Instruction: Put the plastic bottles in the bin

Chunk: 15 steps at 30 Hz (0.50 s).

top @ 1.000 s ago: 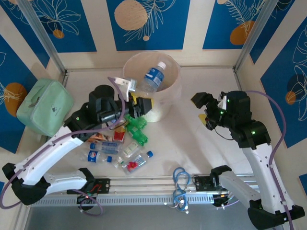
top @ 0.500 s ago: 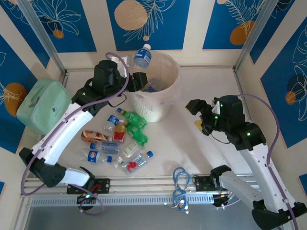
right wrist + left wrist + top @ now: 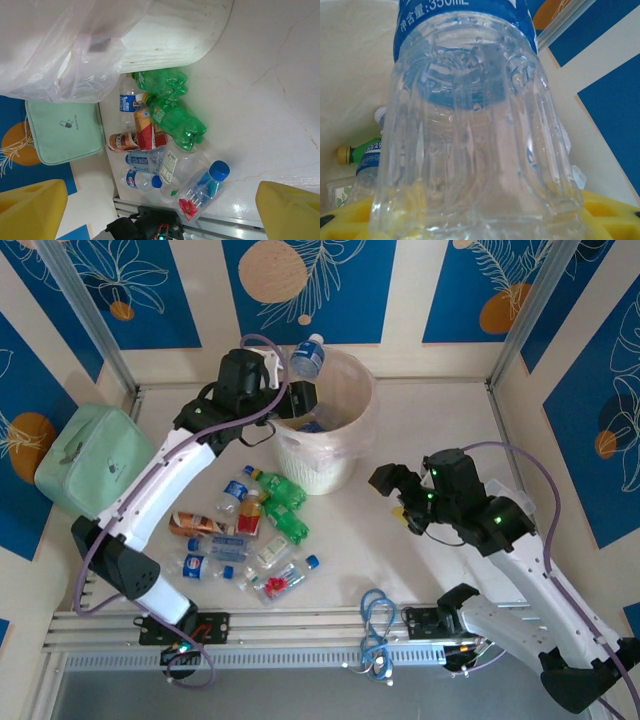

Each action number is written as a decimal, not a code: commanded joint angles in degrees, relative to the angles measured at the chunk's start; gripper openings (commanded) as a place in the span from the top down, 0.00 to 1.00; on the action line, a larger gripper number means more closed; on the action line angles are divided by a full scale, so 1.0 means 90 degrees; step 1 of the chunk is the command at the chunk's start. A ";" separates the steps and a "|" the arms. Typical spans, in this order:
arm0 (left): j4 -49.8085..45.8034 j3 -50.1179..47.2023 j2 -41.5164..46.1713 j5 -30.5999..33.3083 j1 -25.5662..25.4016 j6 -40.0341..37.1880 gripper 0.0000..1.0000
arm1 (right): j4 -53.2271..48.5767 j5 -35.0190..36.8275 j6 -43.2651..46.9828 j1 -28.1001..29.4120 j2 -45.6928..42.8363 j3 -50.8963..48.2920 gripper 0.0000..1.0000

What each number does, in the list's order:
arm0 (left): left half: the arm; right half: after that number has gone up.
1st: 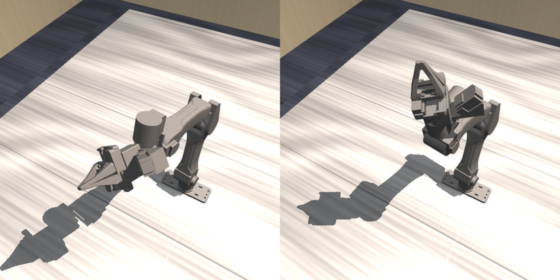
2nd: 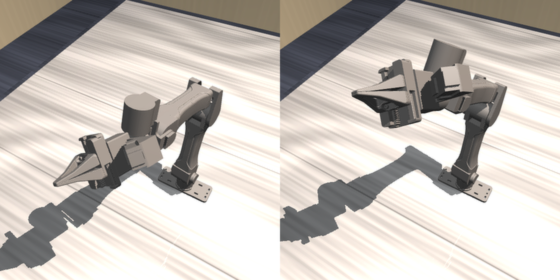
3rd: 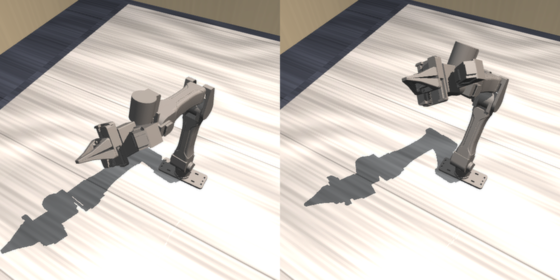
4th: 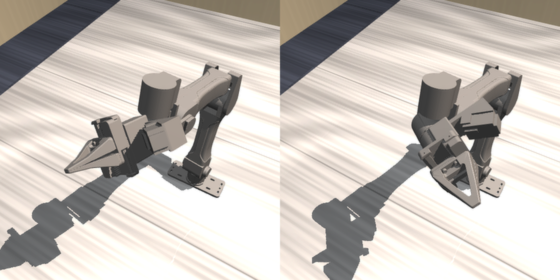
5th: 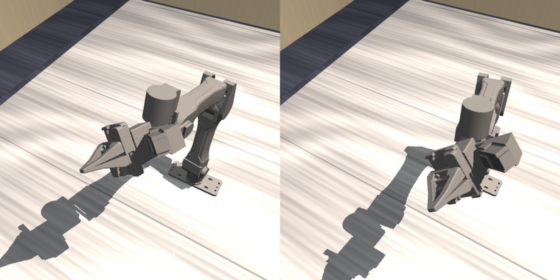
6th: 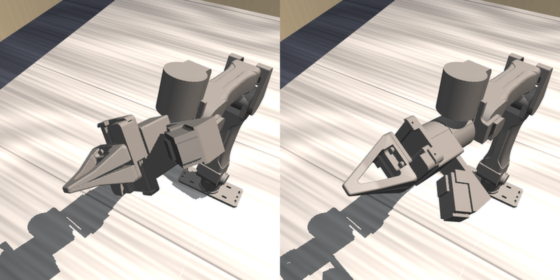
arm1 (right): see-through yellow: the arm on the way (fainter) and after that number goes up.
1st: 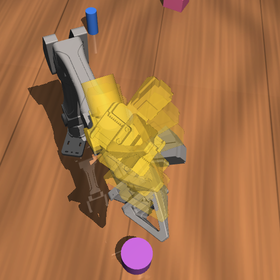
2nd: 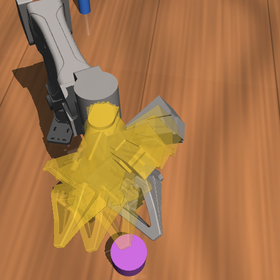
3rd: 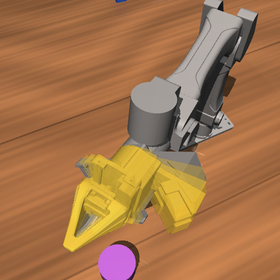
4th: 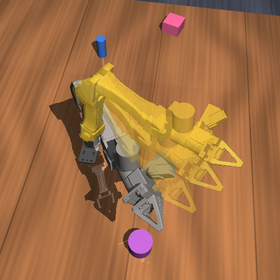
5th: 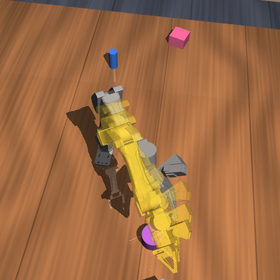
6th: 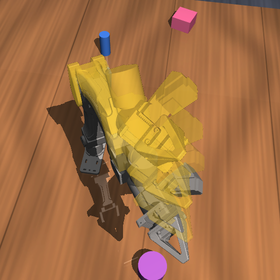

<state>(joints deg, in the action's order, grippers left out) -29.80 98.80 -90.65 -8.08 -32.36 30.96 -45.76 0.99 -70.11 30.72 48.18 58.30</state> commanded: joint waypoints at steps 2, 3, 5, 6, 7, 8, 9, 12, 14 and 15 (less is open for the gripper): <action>-0.0123 0.0247 -0.0198 -0.0201 0.0065 -0.0195 0.46 | 0.0091 0.0178 -0.0061 0.0063 0.0010 -0.0054 0.03; -0.0140 0.0271 -0.0250 -0.0213 0.0061 -0.0198 0.47 | 0.0089 0.0182 -0.0052 0.0063 0.0017 -0.0052 0.03; -0.0174 0.0272 -0.0307 -0.0206 0.0060 -0.0208 0.46 | 0.0077 0.0183 -0.0028 0.0062 0.0055 -0.0033 0.03; -0.0184 0.0263 -0.0325 -0.0196 0.0060 -0.0213 0.46 | 0.0065 0.0183 -0.0022 0.0073 0.0065 -0.0024 0.03; -0.0194 0.0264 -0.0343 -0.0196 0.0061 -0.0208 0.46 | 0.0061 0.0187 -0.0013 0.0073 0.0080 -0.0018 0.03; -0.0209 0.0253 -0.0359 -0.0196 0.0060 -0.0208 0.46 | 0.0053 0.0192 -0.0004 0.0082 0.0091 -0.0013 0.03; -0.0226 0.0252 -0.0368 -0.0196 0.0060 -0.0208 0.45 | 0.0048 0.0200 0.0002 0.0083 0.0095 -0.0008 0.03; -0.0215 0.0223 -0.0368 -0.0205 0.0060 -0.0208 0.43 | 0.0030 0.0221 -0.0003 0.0102 0.0100 -0.0004 0.03; -0.0214 0.0212 -0.0376 -0.0215 0.0060 -0.0198 0.39 | 0.0017 0.0236 -0.0002 0.0112 0.0102 -0.0004 0.03; -0.0214 0.0204 -0.0370 -0.0233 0.0066 -0.0198 0.36 | 0.0024 0.0241 -0.0002 0.0121 0.0096 -0.0004 0.03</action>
<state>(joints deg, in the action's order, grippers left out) -31.22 99.02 -93.84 -8.99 -32.36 29.87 -45.47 2.20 -70.08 31.24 49.08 58.30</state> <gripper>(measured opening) 0.617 0.969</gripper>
